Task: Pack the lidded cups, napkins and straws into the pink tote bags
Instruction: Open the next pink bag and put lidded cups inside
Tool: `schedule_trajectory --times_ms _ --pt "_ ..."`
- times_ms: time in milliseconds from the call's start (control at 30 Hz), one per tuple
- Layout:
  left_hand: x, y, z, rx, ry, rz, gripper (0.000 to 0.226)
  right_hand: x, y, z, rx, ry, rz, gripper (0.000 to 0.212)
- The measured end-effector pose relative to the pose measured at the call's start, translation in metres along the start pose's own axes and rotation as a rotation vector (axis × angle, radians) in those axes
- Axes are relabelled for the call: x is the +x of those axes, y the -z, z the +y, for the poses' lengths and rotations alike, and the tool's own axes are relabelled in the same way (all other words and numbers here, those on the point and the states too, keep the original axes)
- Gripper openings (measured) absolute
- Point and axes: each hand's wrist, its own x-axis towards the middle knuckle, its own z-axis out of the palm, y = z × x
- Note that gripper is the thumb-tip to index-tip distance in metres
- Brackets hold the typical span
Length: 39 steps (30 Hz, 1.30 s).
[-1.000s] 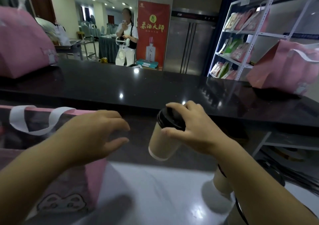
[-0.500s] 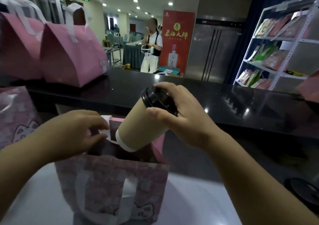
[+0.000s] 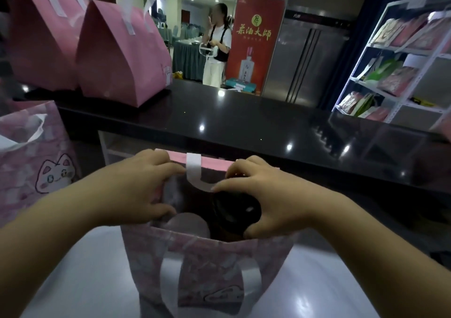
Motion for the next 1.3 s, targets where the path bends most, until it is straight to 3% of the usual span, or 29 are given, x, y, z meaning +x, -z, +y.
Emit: schedule_trajectory --times_ms 167,433,900,1100,1300 --pt "-0.002 -0.011 0.001 0.058 -0.004 -0.008 0.11 0.003 -0.007 -0.007 -0.187 0.088 -0.119 0.07" --pt "0.0 -0.018 0.003 0.062 -0.07 0.084 0.124 0.019 -0.029 -0.002 -0.322 0.002 -0.118 0.077" --pt "-0.001 -0.023 0.0 0.132 -0.051 0.131 0.115 0.041 -0.055 0.011 -0.296 -0.003 -0.188 0.072" --pt "0.004 -0.025 -0.002 0.189 -0.012 0.124 0.119 0.047 -0.058 0.007 -0.219 -0.025 -0.315 0.067" --pt "0.009 -0.025 -0.005 0.196 0.001 0.148 0.107 0.05 -0.061 0.003 -0.227 -0.002 -0.383 0.068"
